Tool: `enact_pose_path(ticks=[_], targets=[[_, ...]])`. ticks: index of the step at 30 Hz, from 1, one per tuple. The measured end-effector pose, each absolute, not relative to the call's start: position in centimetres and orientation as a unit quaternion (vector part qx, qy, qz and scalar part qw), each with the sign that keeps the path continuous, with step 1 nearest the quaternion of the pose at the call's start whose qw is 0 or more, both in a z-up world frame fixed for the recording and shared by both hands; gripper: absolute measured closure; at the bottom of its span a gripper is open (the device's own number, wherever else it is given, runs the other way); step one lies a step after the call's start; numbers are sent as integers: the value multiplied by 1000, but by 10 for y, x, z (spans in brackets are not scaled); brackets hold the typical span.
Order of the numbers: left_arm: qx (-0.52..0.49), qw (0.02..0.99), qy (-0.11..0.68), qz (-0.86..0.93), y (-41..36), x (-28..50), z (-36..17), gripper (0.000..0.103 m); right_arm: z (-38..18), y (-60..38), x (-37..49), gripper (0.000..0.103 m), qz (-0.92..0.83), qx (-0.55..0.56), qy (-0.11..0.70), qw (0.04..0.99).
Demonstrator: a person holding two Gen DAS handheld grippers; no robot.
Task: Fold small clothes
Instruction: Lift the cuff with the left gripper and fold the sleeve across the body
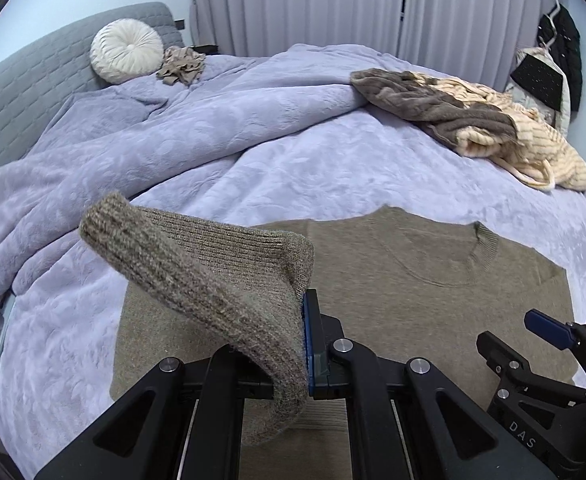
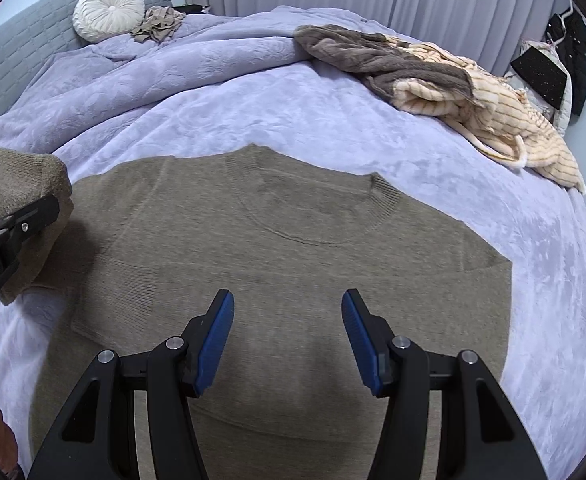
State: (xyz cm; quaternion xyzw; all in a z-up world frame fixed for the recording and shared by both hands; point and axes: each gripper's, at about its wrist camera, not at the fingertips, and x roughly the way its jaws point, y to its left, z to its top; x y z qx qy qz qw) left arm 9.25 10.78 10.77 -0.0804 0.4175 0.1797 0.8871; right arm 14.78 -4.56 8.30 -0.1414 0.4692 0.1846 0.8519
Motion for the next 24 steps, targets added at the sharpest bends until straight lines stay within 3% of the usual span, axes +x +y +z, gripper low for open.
enact_pose_path(ticks=[17, 20, 24], targets=[[-40, 889, 433, 144, 34, 107, 109, 94, 71, -116, 146, 43, 165, -93, 491, 850], [-28, 890, 433, 137, 18, 108, 111, 94, 67, -134, 140, 34, 162, -72, 498, 849], [-16, 892, 433, 126, -4, 106, 114, 94, 58, -154, 126, 34, 156, -62, 502, 849]])
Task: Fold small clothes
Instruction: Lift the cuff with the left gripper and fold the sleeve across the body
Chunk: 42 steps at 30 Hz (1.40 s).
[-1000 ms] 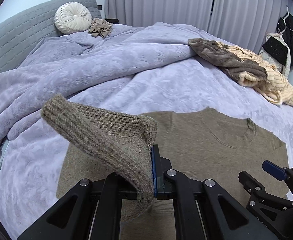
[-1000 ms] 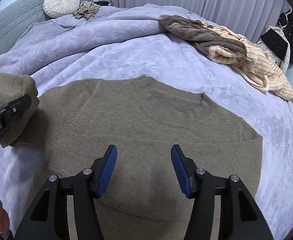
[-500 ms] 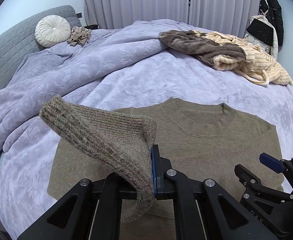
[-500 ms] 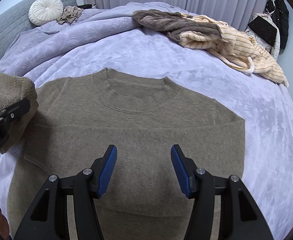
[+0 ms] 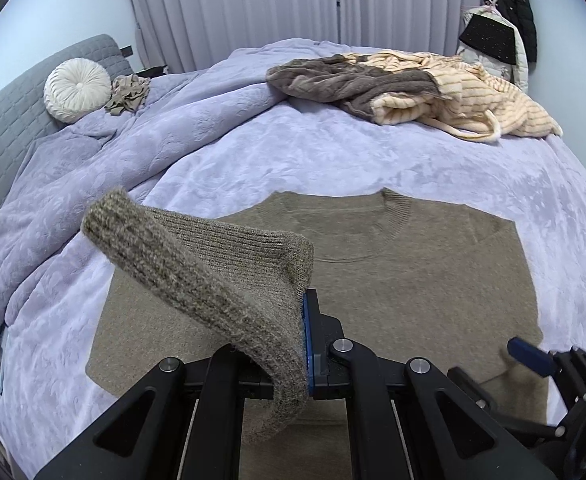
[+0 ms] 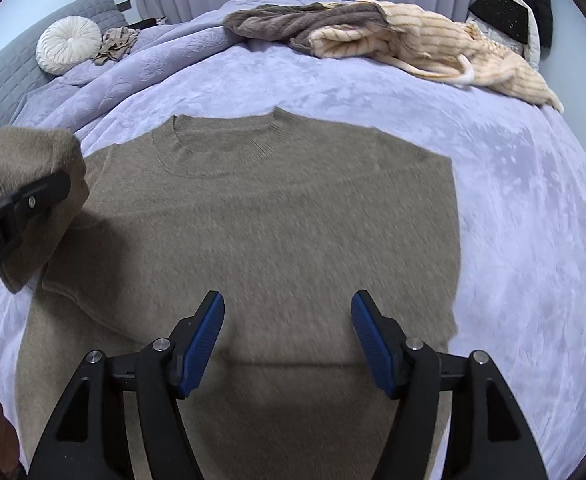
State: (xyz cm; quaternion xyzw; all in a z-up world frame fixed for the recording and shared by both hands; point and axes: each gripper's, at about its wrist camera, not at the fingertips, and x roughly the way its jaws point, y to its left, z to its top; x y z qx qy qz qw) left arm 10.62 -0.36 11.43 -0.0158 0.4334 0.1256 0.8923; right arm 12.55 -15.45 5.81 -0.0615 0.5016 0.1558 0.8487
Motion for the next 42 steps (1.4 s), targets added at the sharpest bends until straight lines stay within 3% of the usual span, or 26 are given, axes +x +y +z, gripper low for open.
enact_pose_path(ticks=[28, 42], targets=[[35, 897, 434, 79, -116, 123, 129, 94, 62, -267, 93, 33, 109, 6, 493, 863], [75, 878, 465, 88, -140, 140, 88, 94, 53, -293, 88, 33, 101, 28, 495, 863]])
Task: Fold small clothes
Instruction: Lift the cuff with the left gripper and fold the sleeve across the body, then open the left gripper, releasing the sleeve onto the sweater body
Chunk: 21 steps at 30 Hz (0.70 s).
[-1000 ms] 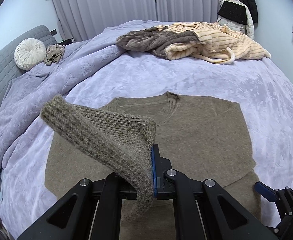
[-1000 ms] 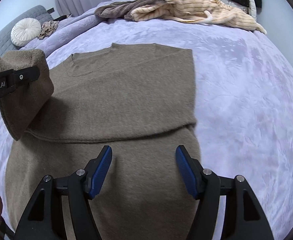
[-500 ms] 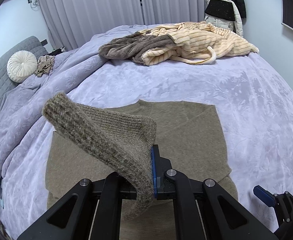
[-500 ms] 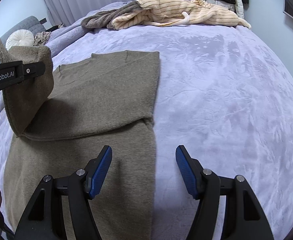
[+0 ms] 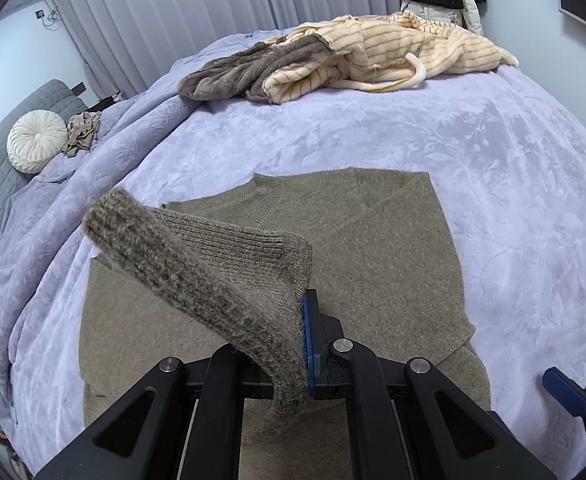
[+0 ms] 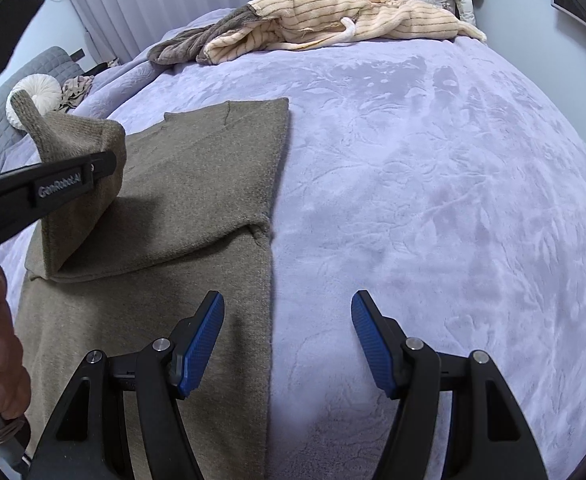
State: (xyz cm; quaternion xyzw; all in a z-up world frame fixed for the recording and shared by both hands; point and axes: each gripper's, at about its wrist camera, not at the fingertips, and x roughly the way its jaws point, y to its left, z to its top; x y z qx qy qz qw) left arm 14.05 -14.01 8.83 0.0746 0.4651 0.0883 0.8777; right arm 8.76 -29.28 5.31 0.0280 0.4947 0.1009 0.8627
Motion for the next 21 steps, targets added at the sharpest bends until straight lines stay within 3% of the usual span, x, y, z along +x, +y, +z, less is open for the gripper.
enact_pose_path(ticks=[21], targets=[[130, 855, 501, 42, -180, 143, 38, 93, 44, -325, 81, 33, 82, 46, 500, 861]])
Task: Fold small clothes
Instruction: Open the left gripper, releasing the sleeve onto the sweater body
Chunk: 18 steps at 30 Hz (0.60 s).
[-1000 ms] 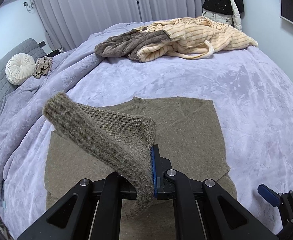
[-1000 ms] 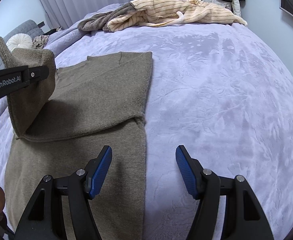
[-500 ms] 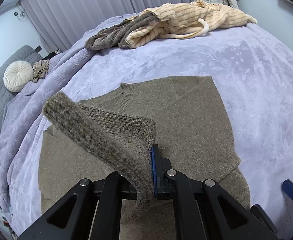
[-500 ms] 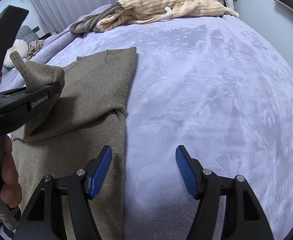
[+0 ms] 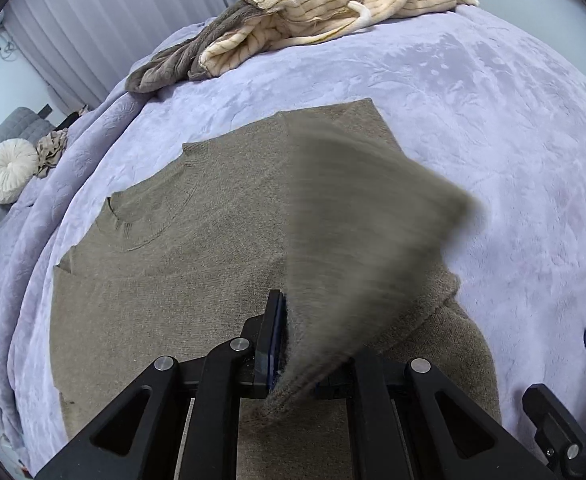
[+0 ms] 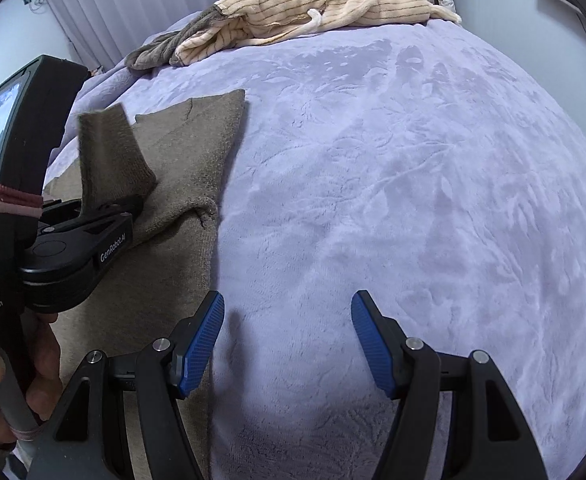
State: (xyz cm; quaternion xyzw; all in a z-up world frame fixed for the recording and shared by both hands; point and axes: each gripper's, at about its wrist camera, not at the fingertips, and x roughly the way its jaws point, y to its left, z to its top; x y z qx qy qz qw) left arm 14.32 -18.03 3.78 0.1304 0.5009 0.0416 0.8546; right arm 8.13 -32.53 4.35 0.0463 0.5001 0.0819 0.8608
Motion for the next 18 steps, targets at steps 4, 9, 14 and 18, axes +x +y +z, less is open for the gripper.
enact_pose_path(ticks=[4, 9, 14, 18], targets=[[108, 857, 503, 33, -175, 142, 38, 93, 43, -326, 81, 33, 80, 46, 501, 861], [73, 873, 482, 27, -160, 133, 48, 10, 42, -326, 81, 33, 79, 46, 502, 860], [60, 874, 482, -18, -155, 121, 56, 10, 46, -328, 80, 33, 82, 51, 499, 861], [15, 873, 478, -91, -133, 90, 66, 10, 54, -332, 80, 33, 103, 80, 491, 862]])
